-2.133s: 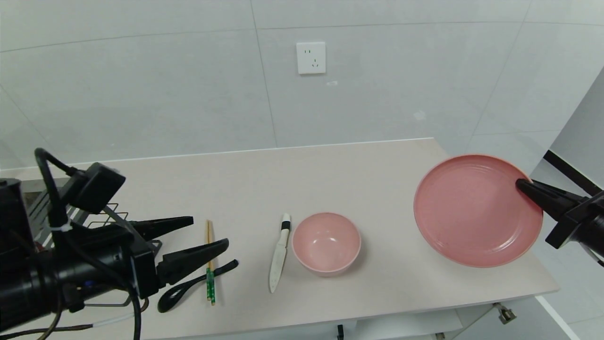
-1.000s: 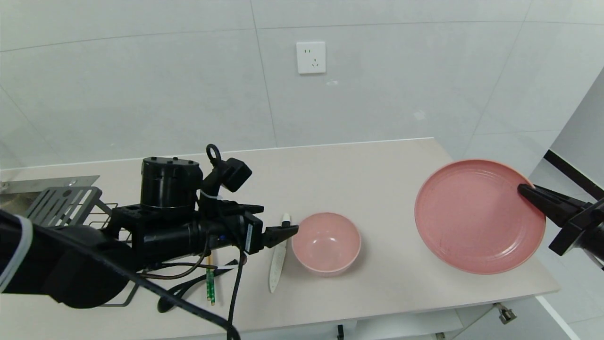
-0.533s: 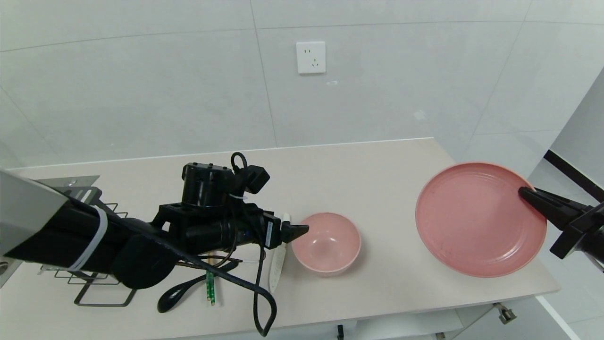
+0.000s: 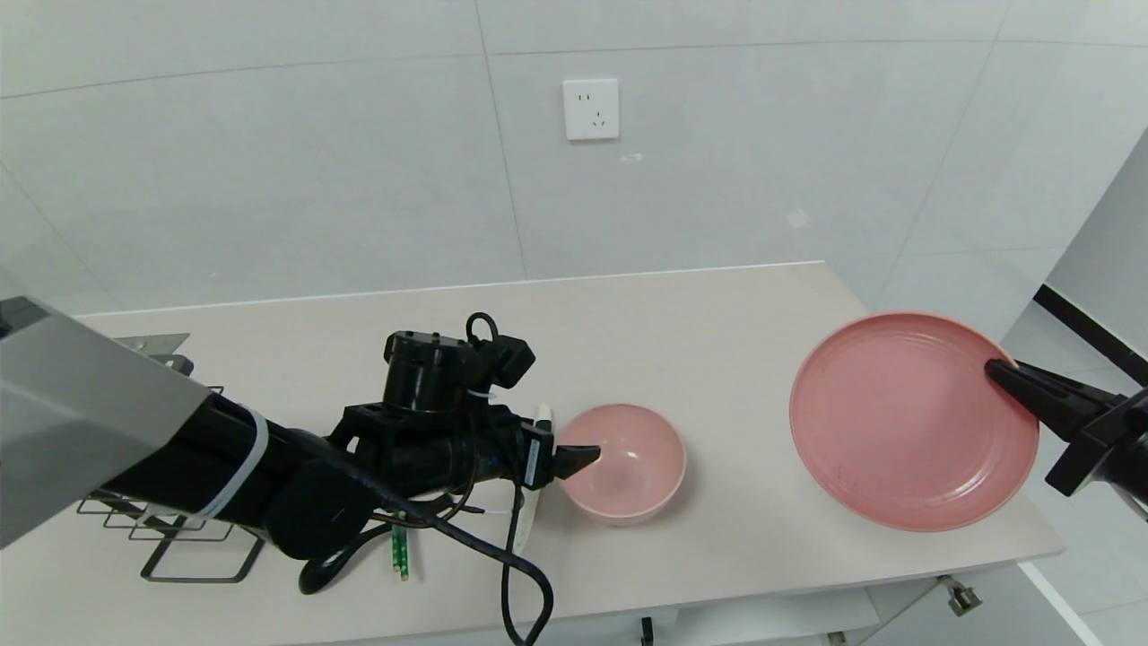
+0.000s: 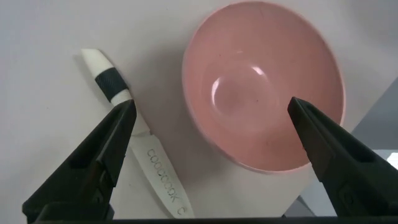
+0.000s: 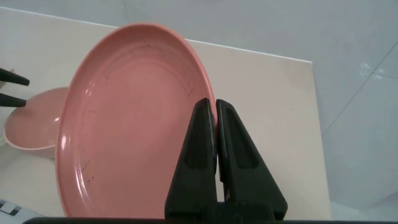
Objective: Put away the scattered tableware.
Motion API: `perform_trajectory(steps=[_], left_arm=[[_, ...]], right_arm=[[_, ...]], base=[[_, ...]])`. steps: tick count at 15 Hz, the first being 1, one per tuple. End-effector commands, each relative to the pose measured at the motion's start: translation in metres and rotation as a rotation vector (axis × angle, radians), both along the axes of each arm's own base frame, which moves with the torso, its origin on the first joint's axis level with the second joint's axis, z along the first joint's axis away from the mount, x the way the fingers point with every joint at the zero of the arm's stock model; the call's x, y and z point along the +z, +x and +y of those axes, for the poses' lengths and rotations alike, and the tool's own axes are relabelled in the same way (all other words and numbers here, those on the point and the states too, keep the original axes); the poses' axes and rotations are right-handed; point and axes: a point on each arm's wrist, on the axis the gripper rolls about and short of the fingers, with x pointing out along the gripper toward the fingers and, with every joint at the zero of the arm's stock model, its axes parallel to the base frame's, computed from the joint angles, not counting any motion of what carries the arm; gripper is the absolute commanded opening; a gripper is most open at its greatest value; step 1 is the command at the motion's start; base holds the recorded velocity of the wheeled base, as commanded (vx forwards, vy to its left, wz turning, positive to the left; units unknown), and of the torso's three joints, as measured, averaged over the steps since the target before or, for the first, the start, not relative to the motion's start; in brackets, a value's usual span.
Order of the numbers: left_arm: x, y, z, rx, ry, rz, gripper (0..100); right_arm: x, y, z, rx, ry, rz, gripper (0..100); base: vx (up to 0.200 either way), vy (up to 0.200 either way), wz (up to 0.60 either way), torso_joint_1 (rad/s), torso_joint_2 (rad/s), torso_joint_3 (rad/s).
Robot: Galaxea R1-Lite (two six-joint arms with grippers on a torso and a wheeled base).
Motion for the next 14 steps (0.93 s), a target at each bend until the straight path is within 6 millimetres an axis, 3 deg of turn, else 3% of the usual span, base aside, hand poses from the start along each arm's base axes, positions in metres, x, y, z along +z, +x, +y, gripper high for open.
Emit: perform_trajectory(steps=[1,8,14], left_arm=[[-0.003,0.001,-0.001,0.000,0.002,0.004,100],[-0.040,0.018,-0.013,0.004,-0.007,-0.031,100],[-0.044,0.016,-0.015,0.000,-0.022,-0.037,100]], right_arm=[[0.000,0.000,0.000,0.001,0.000,-0.001,0],[0.000,0.000,0.000,0.001,-0.002,0.000,0],[-0.003,0.000,0.000,0.001,-0.002,0.012,0]], base=[[0.000,0.000,0.00,0.000,0.00,0.000],[0.000,0.000,0.00,0.000,0.00,0.000],[0.000,0.000,0.00,0.000,0.00,0.000]])
